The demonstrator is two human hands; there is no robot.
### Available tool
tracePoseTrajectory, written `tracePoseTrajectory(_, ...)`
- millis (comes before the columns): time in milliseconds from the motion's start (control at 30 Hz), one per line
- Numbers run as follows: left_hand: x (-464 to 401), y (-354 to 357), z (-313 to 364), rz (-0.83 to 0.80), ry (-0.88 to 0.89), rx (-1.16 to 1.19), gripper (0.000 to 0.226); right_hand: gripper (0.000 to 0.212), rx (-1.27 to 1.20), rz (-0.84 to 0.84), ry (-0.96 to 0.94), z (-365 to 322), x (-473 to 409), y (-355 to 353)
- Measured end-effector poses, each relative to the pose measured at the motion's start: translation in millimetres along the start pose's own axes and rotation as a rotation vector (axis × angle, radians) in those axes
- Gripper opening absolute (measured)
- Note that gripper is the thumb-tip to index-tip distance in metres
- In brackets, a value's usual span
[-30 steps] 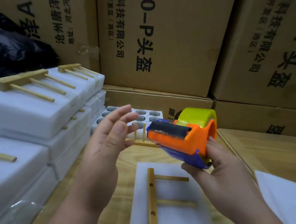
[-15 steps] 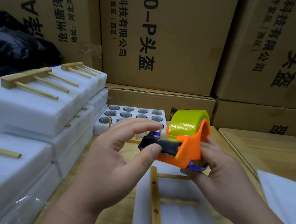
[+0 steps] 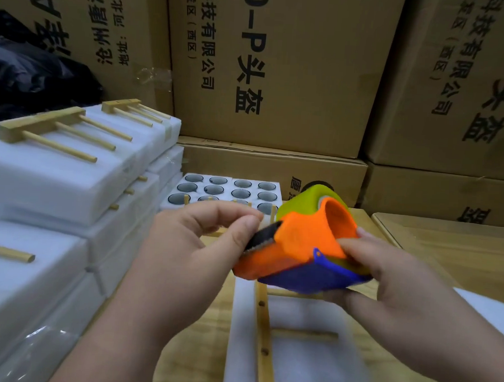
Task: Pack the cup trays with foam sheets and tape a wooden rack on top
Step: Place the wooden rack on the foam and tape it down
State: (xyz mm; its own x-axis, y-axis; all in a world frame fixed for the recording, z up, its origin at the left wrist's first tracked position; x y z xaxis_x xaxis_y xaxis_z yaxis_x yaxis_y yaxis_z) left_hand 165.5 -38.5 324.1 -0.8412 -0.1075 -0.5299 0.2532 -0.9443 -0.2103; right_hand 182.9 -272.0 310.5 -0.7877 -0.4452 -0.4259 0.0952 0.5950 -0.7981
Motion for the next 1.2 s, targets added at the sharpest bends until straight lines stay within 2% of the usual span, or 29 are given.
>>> tracePoseTrajectory(67, -1.4, -0.5, -2.6, 0.021, -0.089, 0.129, 0.007, 0.057, -0.001, 0.002, 0.039, -5.7, 1.9, -11.3)
tracePoseTrajectory(167, -2.1, 1.8, -10.5, -0.018, -0.231, 0.257, 0.01, 0.063, -0.112, 0.019, 0.053, -22.2, 4.8, -24.1)
tracePoseTrajectory(200, -1.5, 5.3, -13.0, -0.042, -0.294, 0.326, 0.011, 0.061, -0.19, 0.048, 0.056, -26.1, 5.9, -26.5)
tracePoseTrajectory(300, 2.1, 17.1, -18.4, -0.083, -0.437, 0.47, 0.036, 0.045, -0.476, 0.162, 0.086, -28.7, 7.1, -26.8)
tracePoseTrajectory(400, 3.4, 23.8, -21.0, -0.112, -0.504, 0.516, 0.035, 0.031, -0.604, 0.335, 0.127, -23.9, 5.9, -26.5)
tracePoseTrajectory(533, 2.3, 24.4, -23.4, -0.083, -0.498, 0.462, 0.038, 0.037, -0.568, 0.413, 0.165, -23.2, 4.2, -27.9)
tracePoseTrajectory(600, 2.1, 23.7, -24.1, -0.035, -0.461, 0.401, 0.038, 0.041, -0.551, 0.398, 0.188, -25.4, 3.6, -25.3)
tracePoseTrajectory(700, 1.3, 21.7, -22.9, 0.031, -0.401, 0.315, 0.018, 0.046, -0.478, 0.342, 0.221, -28.4, 2.1, -19.3)
tracePoseTrajectory(833, -1.6, 8.4, -20.7, 0.076, -0.36, 0.252, 0.019, 0.056, -0.437, 0.279, 0.233, -31.9, -0.4, -15.4)
tracePoseTrajectory(900, -1.8, 3.1, -16.6, 0.06, -0.34, 0.263, 0.034, 0.051, -0.438, 0.286, 0.216, -34.7, -0.9, -19.1)
tracePoseTrajectory(967, -2.5, -0.8, -13.6, 0.047, -0.318, 0.294, 0.039, 0.046, -0.451, 0.288, 0.19, -39.2, -1.3, -23.9)
tracePoseTrajectory(1100, -9.1, -28.8, -18.4, 0.179, -0.308, 0.335, 0.022, 0.045, -0.458, 0.293, 0.197, -46.0, 4.1, -35.2)
tracePoseTrajectory(1200, -13.5, -53.9, -27.4, 0.266, -0.328, 0.386, 0.018, 0.053, -0.477, 0.283, 0.218, -49.3, 7.6, -39.9)
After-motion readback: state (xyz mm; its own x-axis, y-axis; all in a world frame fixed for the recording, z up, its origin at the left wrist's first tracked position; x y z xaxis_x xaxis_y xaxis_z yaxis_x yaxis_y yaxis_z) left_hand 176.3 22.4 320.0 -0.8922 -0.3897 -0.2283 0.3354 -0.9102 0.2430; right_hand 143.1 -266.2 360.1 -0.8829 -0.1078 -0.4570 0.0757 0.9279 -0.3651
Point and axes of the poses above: each hand's wrist, its own x-axis away from the middle knuckle, its own y-axis out of the palm, z = x × y, the point moved 5 cm from there along -x, towards the middle knuckle, and after that the axes turned 3 degrees about -x, right-handed, at the moved point
